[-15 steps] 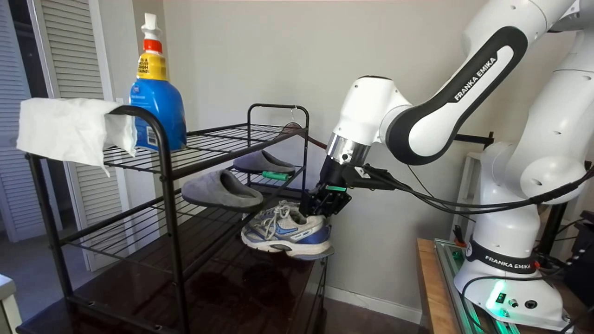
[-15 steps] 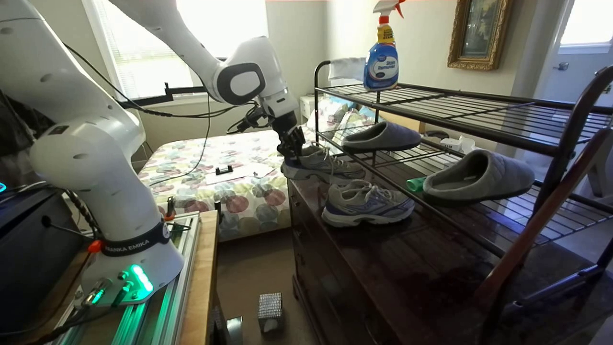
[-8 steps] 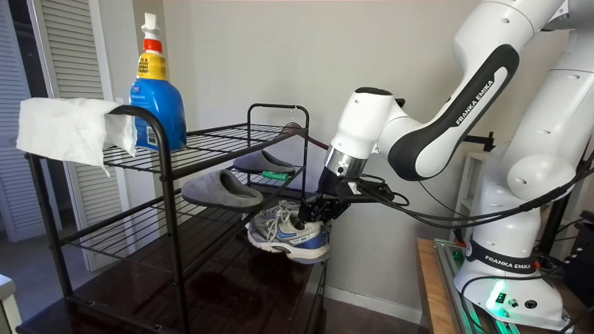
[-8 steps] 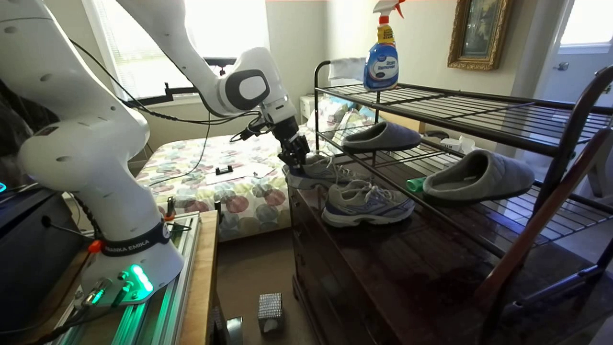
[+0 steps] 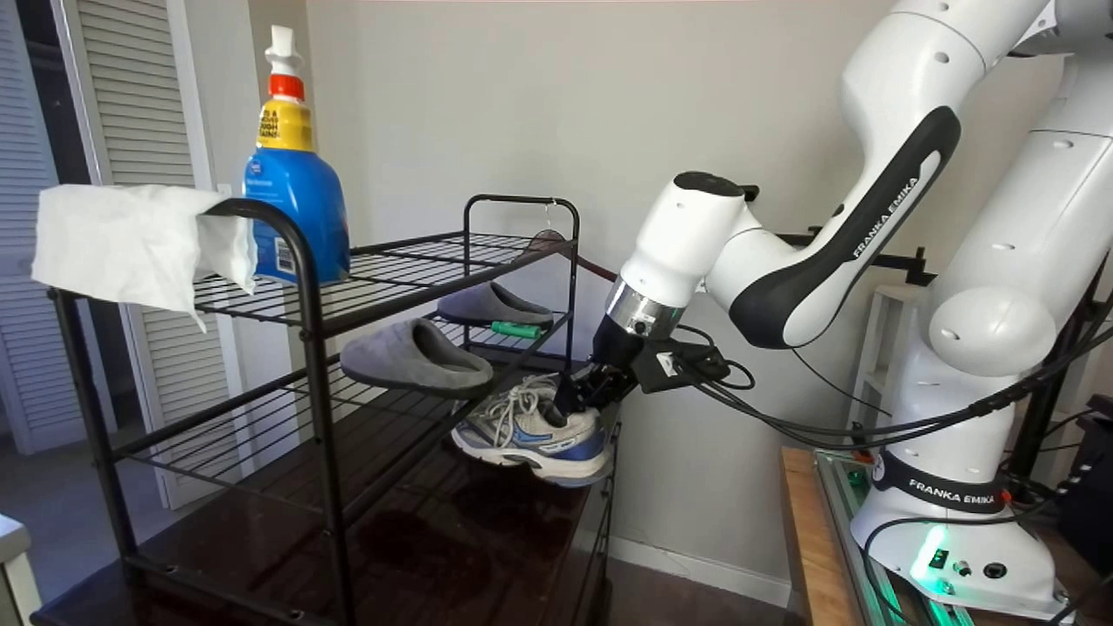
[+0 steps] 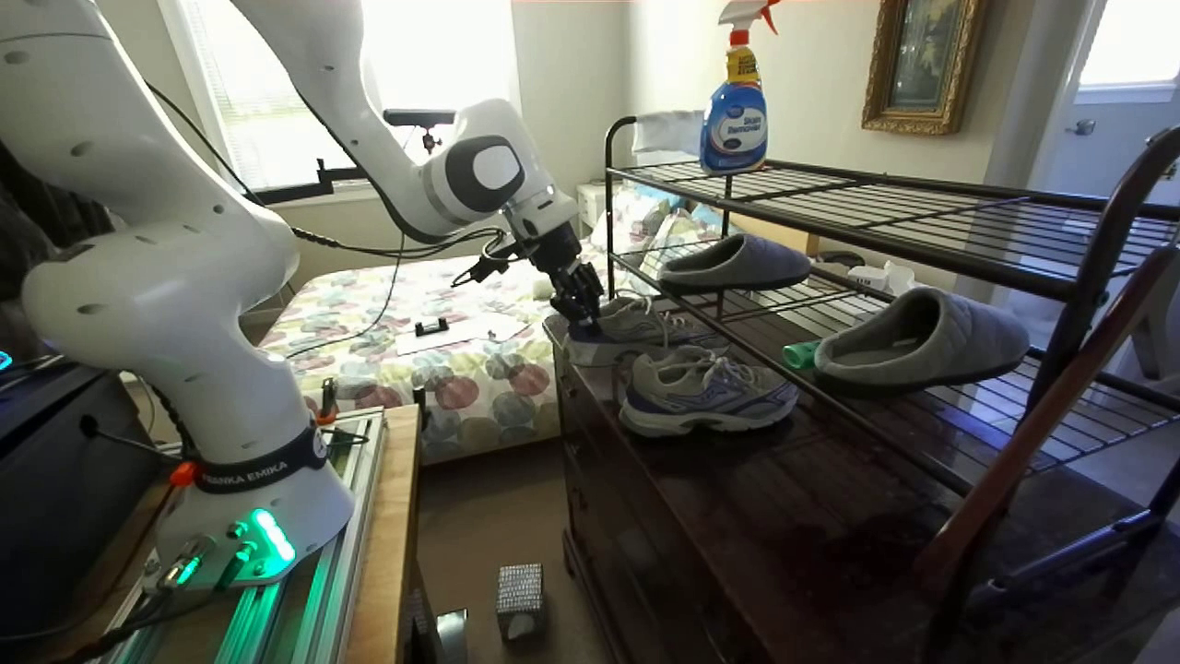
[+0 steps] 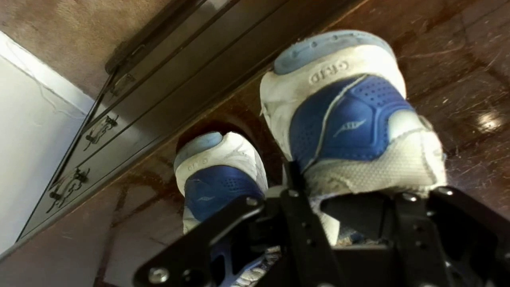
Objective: Remove the sneakers from the shoe rack and place them on top of the cabinet.
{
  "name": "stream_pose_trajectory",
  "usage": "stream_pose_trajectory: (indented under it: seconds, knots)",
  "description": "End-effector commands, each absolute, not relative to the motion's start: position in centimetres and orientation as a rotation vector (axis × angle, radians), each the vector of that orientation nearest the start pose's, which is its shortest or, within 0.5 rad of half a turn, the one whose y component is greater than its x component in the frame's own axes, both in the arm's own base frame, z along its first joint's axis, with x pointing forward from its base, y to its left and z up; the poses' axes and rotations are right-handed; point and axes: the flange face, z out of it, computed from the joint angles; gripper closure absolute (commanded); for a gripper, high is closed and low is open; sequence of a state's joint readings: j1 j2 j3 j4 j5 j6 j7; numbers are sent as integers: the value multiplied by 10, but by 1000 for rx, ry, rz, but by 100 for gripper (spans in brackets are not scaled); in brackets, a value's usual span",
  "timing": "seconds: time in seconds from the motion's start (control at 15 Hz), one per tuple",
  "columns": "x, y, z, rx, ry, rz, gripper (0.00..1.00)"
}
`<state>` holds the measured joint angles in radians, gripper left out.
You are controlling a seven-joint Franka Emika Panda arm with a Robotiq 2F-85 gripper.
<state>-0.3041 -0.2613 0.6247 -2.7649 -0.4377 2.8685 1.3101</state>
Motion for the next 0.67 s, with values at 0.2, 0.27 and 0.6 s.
stream_pose_trajectory:
  seconds: [0.2,0.27,0.6]
  knots:
    - [394,141,302,-2928,853,-746,96]
    - [396,143,301,-2931,851,-746,96]
    - [405,146,298,-2934,878,-755,96]
